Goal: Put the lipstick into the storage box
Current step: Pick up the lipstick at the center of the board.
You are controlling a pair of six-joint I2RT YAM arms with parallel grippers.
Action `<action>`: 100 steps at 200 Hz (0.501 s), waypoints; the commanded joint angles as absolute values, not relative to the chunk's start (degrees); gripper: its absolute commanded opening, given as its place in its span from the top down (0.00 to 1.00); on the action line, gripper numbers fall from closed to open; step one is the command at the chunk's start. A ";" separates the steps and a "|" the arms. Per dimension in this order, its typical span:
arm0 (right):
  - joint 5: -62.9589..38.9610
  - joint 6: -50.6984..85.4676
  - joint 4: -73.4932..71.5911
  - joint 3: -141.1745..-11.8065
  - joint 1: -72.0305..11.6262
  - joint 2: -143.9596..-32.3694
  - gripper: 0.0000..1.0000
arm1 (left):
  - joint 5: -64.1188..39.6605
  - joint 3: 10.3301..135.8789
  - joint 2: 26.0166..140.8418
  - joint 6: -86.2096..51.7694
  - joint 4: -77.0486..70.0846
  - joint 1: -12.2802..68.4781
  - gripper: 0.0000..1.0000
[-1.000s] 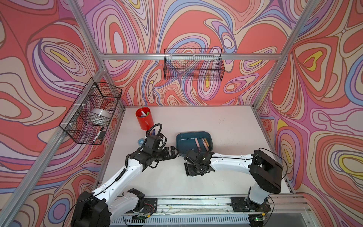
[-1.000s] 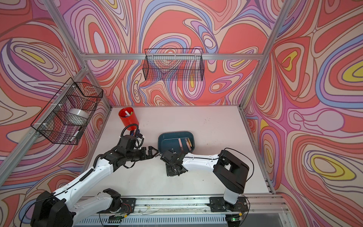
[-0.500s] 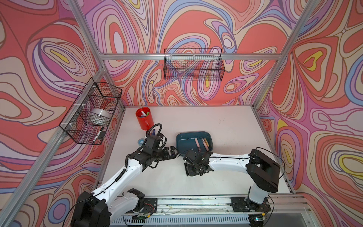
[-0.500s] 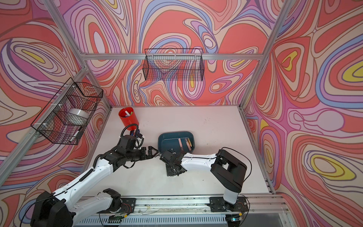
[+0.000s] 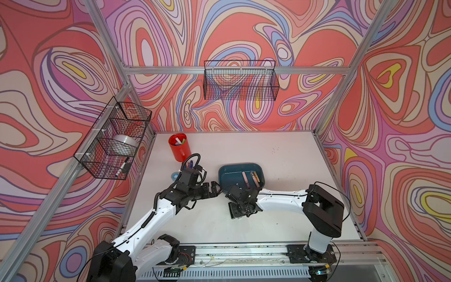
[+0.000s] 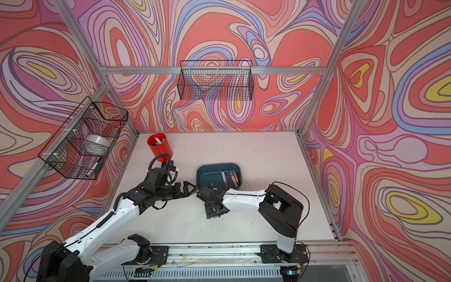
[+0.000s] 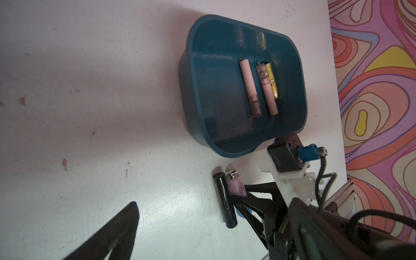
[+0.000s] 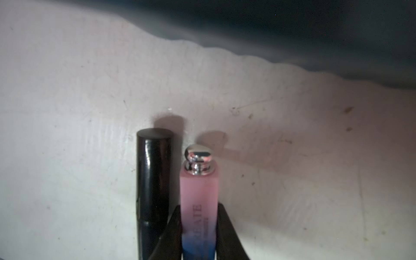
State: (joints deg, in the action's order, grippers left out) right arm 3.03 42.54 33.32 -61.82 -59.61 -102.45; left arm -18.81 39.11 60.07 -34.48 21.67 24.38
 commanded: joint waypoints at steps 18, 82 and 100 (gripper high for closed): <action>5.81 42.69 39.93 -66.03 -59.77 -97.21 0.80 | -17.84 40.34 59.84 -33.74 23.17 24.30 0.00; 10.60 37.85 48.58 -78.02 -59.64 -94.95 0.78 | -17.92 40.65 59.99 -33.71 23.29 23.13 0.00; 11.96 35.73 50.69 -81.92 -58.96 -96.35 0.78 | -18.01 40.95 59.69 -33.53 23.47 22.58 0.00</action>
State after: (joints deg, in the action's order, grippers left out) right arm 8.36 39.27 45.71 -77.89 -59.59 -95.39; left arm -18.72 39.13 60.07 -34.24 21.67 23.42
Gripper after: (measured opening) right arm 0.232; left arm 0.999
